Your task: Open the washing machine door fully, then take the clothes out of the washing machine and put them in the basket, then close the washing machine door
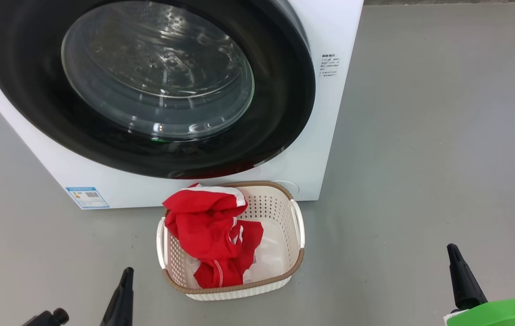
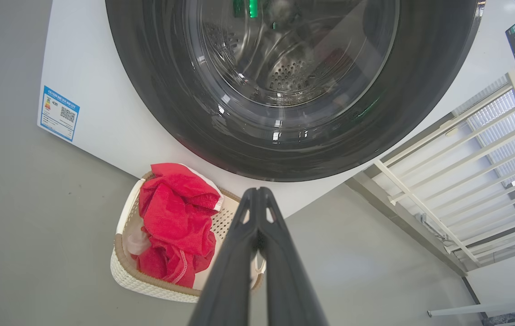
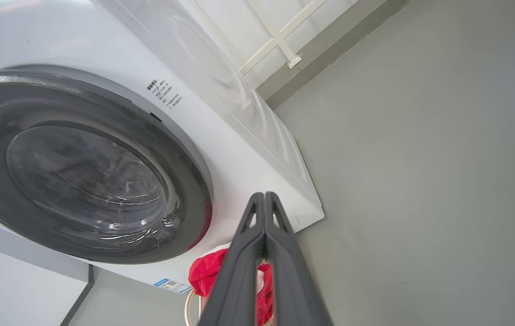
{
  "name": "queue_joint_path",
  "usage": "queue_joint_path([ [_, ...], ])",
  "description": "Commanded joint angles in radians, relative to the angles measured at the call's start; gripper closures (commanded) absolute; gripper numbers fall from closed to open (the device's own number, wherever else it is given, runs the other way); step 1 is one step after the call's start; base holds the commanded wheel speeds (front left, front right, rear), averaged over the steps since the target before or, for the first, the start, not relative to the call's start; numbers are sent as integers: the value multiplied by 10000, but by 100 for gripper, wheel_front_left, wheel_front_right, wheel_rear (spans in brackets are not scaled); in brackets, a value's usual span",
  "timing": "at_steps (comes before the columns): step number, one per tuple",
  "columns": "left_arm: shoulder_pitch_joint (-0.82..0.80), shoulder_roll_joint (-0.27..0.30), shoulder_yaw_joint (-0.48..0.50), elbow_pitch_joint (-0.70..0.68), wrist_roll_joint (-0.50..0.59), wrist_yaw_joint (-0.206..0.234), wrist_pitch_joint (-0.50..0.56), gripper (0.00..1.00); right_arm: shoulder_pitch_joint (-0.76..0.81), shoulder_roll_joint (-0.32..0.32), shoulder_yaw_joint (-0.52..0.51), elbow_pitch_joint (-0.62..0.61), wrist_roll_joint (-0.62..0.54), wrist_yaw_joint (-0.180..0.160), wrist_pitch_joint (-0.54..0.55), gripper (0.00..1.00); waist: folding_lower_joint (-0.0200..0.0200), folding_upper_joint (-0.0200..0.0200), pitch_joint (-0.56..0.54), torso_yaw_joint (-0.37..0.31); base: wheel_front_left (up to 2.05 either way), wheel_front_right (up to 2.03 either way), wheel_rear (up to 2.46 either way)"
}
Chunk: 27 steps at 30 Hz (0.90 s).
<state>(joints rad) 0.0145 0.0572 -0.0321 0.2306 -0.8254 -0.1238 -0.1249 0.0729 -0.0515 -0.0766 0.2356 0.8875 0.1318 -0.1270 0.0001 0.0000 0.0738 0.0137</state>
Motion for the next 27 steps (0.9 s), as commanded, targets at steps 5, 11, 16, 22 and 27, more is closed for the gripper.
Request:
queue_joint_path([
  [5, -494, 216, 257, -172, -723, -31, 139, 100, -538, -165, 100, -195, 721, -5, 180, 100, -1, 0, -52, -10, 0, 0, 0],
  [11, -545, 224, 307, -151, -1284, -34, 274, 100, -629, -174, 95, -175, 1227, -6, 321, 100, -1, 0, -101, -20, 0, 0, 0],
  [16, -596, 229, 358, -130, -1843, -37, 410, 100, -721, -181, 89, -156, 1732, -6, 463, 100, -1, 0, -149, -29, 0, 0, 0],
  [22, -657, 234, 423, -104, -2510, -40, 576, 100, -831, -188, 78, -132, 2336, -7, 636, 100, -1, 0, -207, -41, 0, 0, 0],
  [27, -708, 237, 479, -82, -3062, -43, 715, 100, -922, -192, 68, -112, 2835, -7, 780, 100, -1, 0, -256, -50, 0, 0, 0],
])
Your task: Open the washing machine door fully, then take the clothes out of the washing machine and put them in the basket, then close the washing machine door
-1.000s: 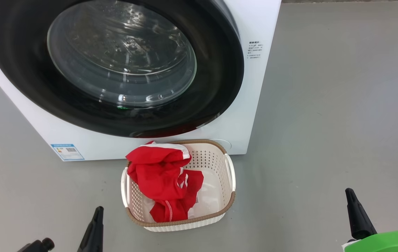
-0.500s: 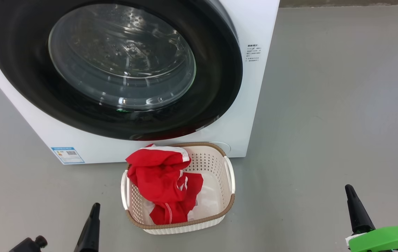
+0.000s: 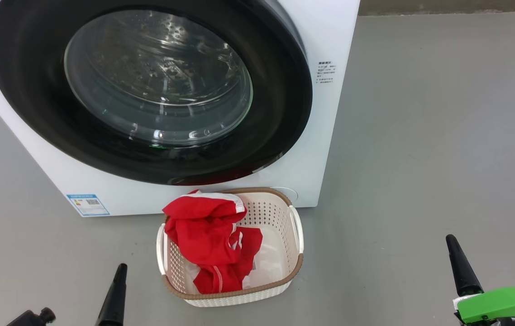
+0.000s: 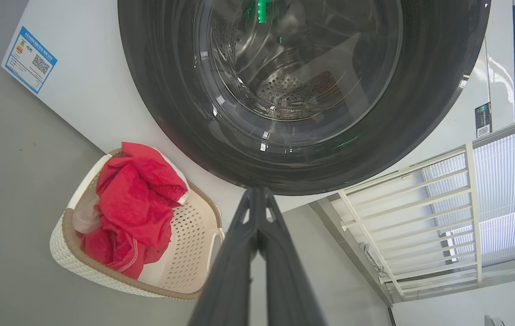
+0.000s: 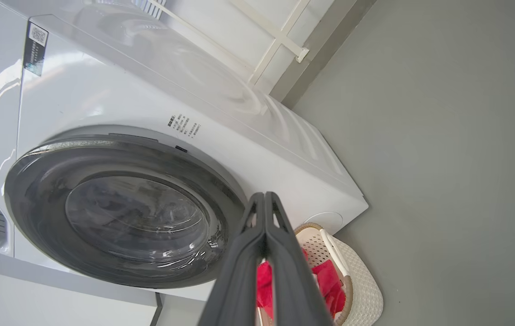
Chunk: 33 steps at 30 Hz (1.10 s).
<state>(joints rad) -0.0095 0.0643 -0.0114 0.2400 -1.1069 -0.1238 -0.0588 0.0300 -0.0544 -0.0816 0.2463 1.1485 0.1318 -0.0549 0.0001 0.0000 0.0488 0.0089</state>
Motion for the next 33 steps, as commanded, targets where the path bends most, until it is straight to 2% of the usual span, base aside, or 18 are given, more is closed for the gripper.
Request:
queue_joint_path([
  [1, -478, 166, 284, -172, -358, -44, 81, 100, -511, -164, 115, -216, 326, -7, 88, 100, -1, 0, -16, -3, 0, 0, 0],
  [33, -800, 155, 669, -33, -3766, -61, 979, 100, -1084, -172, 22, -91, 3413, -10, 1011, 100, 0, 0, -317, -62, 0, 0, 0],
])
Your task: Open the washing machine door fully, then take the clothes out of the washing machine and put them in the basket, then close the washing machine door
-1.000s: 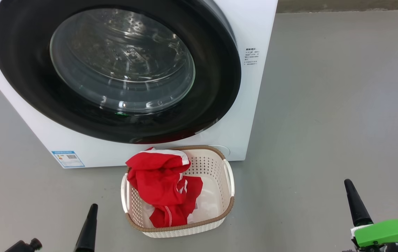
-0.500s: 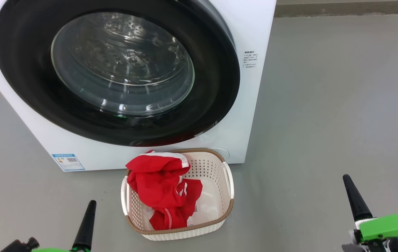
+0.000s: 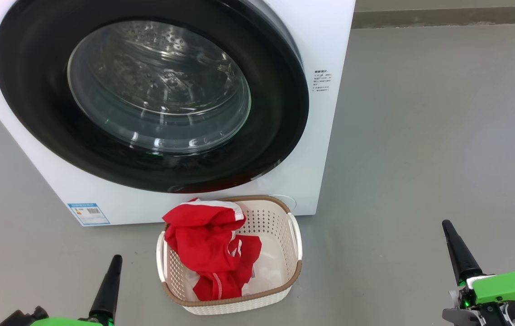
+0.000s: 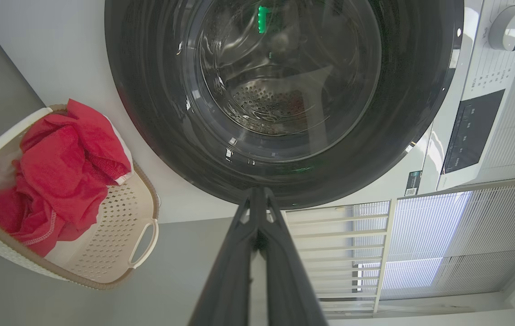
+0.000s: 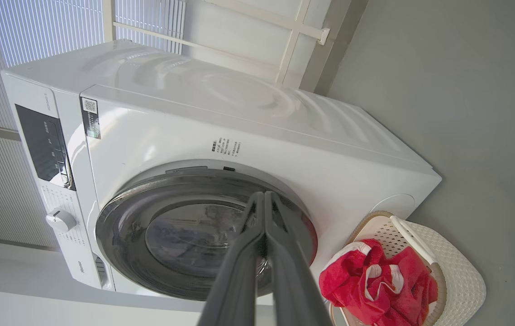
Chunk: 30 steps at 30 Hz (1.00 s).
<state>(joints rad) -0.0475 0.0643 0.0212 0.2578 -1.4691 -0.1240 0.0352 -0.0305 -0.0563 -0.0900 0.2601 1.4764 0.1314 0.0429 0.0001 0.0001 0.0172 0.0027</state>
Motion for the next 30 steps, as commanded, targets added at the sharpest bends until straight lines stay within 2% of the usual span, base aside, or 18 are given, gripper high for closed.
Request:
queue_joint_path([
  [1, -431, 154, 357, -206, -253, -60, 69, 100, -498, -153, 102, -225, 233, -6, 63, 100, 0, -1, -10, -2, 0, 0, 0],
  [14, -568, 140, 532, -147, -1671, -67, 456, 100, -739, -149, 53, -173, 1519, -7, 458, 100, 0, -1, -136, -26, 0, 0, 0],
  [30, -578, 89, 608, -141, -1660, -67, 525, 100, -752, -109, -5, -167, 1516, -7, 516, 100, 0, -1, -140, -27, 0, 0, 0],
])
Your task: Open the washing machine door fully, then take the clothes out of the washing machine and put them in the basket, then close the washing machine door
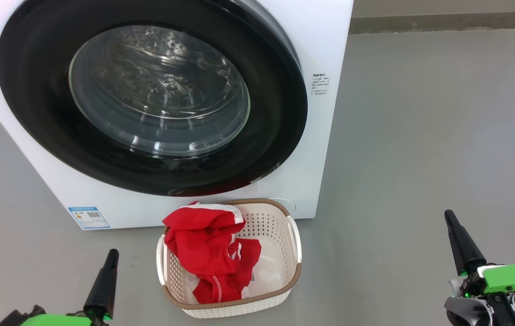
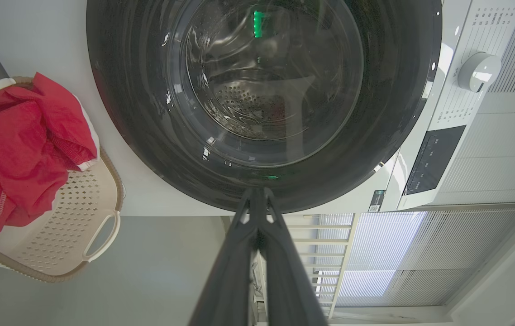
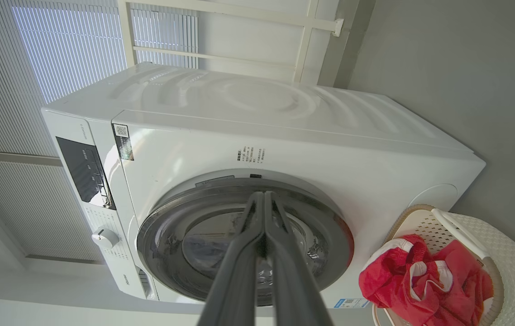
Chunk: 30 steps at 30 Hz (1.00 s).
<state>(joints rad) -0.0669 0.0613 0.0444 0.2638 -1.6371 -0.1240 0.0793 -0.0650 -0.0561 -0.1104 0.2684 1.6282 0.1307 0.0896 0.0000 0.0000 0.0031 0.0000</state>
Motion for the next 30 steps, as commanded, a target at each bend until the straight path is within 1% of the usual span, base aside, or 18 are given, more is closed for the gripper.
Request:
queue_joint_path([
  [1, -384, 117, 380, -201, 23, -67, 87, 100, -408, -109, 195, -249, -5, 0, 51, 100, 0, 0, 0, 0, 0, 0, 0],
  [30, -392, 50, 475, -196, 103, -67, 163, 100, -415, -57, 122, -245, -67, 0, 110, 100, 0, 0, 0, 0, 0, 0, 0],
])
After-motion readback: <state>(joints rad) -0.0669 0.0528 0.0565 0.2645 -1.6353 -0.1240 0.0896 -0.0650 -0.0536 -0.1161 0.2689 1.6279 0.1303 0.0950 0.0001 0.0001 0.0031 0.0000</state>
